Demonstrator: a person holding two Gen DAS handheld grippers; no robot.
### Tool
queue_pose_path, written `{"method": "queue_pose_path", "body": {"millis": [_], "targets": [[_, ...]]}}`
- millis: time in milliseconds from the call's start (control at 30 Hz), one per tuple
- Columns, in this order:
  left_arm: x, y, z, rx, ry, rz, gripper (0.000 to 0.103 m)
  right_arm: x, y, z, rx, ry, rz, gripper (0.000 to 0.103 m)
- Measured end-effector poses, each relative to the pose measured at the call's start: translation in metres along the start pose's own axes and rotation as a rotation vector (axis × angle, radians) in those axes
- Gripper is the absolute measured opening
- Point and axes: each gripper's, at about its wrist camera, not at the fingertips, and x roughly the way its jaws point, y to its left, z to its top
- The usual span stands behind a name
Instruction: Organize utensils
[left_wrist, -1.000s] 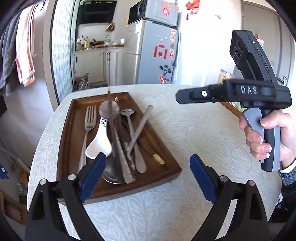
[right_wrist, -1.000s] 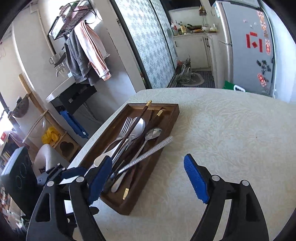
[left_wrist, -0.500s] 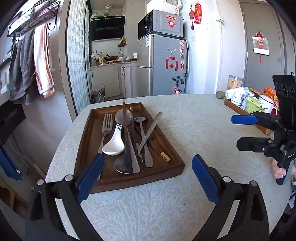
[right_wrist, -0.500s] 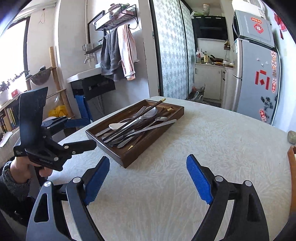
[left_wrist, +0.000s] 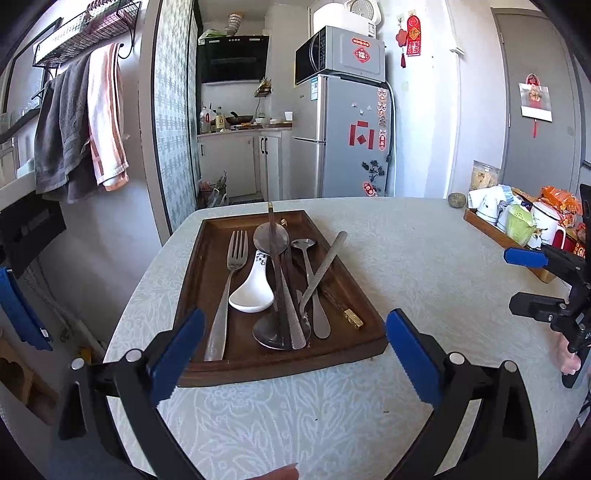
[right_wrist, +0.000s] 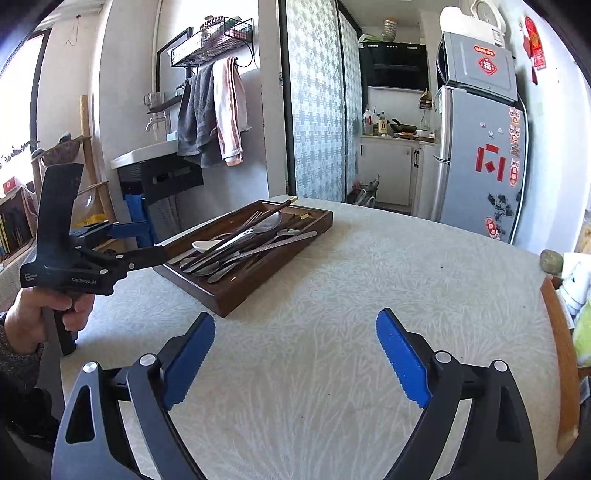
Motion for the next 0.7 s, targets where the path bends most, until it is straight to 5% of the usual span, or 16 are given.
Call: {"method": "queue_pose_path", "body": {"millis": [167, 700], "targets": [[-0.001, -0.003, 0.000, 0.014, -0.005, 0.022, 0.100, 0.001, 0.003, 0.001, -0.016, 0.005, -0.064, 0.098], [-0.001, -0.008, -0.001, 0.041, -0.011, 0.003, 0.100, -0.016, -0.005, 0.000, 0.025, -0.084, -0.063, 0.100]]}}
